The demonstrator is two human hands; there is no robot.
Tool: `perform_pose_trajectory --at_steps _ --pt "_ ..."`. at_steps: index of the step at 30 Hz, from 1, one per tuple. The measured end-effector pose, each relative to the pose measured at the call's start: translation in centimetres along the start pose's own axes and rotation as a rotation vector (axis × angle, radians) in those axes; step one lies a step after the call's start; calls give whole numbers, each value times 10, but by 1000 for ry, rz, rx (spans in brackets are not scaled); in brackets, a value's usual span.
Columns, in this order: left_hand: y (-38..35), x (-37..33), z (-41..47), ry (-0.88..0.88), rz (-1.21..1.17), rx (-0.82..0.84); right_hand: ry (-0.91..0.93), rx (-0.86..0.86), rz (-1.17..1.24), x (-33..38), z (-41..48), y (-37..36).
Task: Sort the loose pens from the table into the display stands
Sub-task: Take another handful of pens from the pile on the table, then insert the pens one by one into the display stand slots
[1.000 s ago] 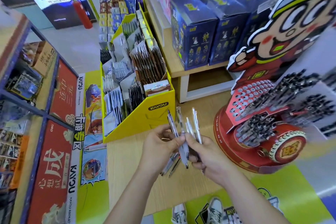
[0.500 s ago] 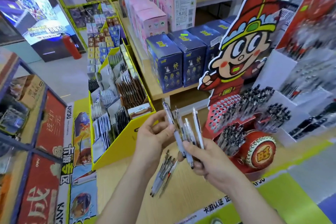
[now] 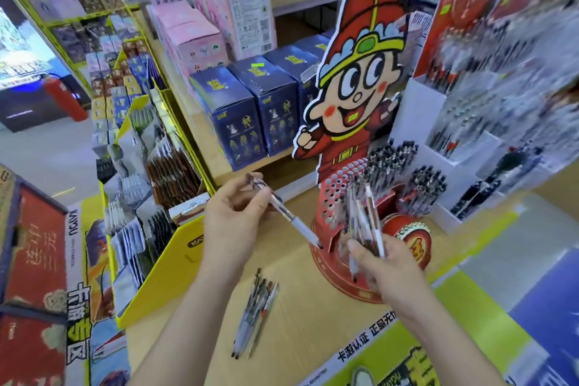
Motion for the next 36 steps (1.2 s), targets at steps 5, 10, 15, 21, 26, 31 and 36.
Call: perform_pose_trajectory --at_steps 5,10,15,21,26,31,36 --pt "-25 25 26 -144 209 56 12 -69 86 5 6 29" --pt "-54 49 32 -167 264 74 26 -56 136 5 7 33" --pt "-68 63 36 -215 351 171 16 -30 131 3 9 33" --pt "-85 67 41 -346 582 407 -2 -5 142 4 18 33" --pt "-94 64 52 -328 734 533 12 19 160 10 23 29" --pt "-91 71 54 -218 751 649 -25 84 259 13 26 22" --pt "-73 39 38 -157 543 369 -68 217 339 14 25 20"
Point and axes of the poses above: each hand's wrist, its own z-axis towards the middle knuckle, its own y-axis out of the back of the hand, x = y × z, the point moved 2 cm from there along z, towards the middle knuckle, and after that the axes turned 3 degrees about -x, right-handed, at the moved point
